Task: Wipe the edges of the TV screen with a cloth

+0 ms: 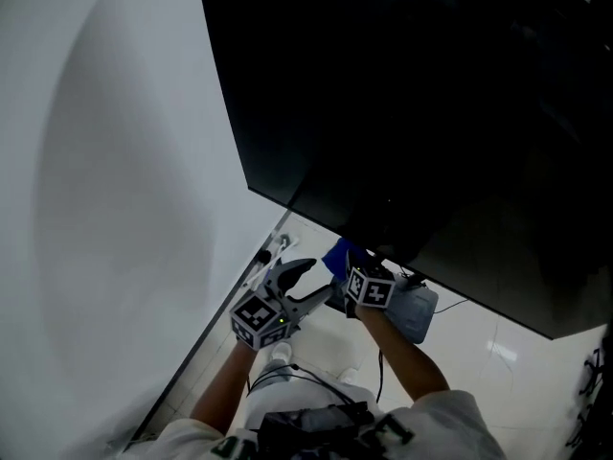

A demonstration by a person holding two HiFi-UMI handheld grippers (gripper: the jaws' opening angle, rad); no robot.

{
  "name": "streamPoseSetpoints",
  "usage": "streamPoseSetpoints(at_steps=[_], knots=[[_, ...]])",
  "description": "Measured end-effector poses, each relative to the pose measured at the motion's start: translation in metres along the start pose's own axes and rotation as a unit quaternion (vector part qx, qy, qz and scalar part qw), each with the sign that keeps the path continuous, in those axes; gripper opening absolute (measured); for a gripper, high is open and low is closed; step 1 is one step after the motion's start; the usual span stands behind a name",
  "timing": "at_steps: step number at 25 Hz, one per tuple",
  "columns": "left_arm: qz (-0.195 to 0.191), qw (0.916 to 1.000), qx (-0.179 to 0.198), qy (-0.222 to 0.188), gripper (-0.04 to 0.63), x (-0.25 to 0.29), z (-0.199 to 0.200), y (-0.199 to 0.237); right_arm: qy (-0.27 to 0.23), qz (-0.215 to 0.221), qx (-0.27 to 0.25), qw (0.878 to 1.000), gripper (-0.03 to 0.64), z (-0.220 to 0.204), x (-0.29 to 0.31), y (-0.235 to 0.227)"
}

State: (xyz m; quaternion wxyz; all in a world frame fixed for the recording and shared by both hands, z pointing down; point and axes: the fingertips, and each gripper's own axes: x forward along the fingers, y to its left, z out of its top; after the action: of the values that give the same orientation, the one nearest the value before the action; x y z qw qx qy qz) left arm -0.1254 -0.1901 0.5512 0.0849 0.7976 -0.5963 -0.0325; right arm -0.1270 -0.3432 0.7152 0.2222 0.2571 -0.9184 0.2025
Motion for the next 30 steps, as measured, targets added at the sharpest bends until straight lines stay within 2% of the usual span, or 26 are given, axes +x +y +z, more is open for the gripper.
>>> streamPoseSetpoints(at_steps=[4,10,15,19,25,30], knots=[[0.029,0.9995,-0.006,-0.008,0.241,-0.036,0.008,0.021,-0.002,0.017,-0.027,0.999,0.075,0.009,0.033,0.046],[0.087,0.9961,-0.010,-0.010,0.241,-0.088,0.006,0.057,-0.006,0.067,-0.063,0.996,0.075,0.029,0.091,0.125],[0.122,0.9924,-0.012,-0.007,0.241,-0.126,0.004,0.084,-0.004,0.063,-0.038,0.997,0.075,0.044,0.138,0.168],[0.148,0.9889,-0.015,0.000,0.241,-0.153,0.000,0.106,-0.002,0.067,-0.054,0.996,0.075,0.050,0.169,0.204],[0.176,0.9842,-0.020,-0.006,0.241,-0.182,0.000,0.130,0.004,0.081,-0.076,0.994,0.075,0.062,0.205,0.248],[0.178,0.9838,-0.017,-0.011,0.241,-0.189,0.004,0.136,0.002,0.083,-0.064,0.994,0.075,0.072,0.211,0.267]])
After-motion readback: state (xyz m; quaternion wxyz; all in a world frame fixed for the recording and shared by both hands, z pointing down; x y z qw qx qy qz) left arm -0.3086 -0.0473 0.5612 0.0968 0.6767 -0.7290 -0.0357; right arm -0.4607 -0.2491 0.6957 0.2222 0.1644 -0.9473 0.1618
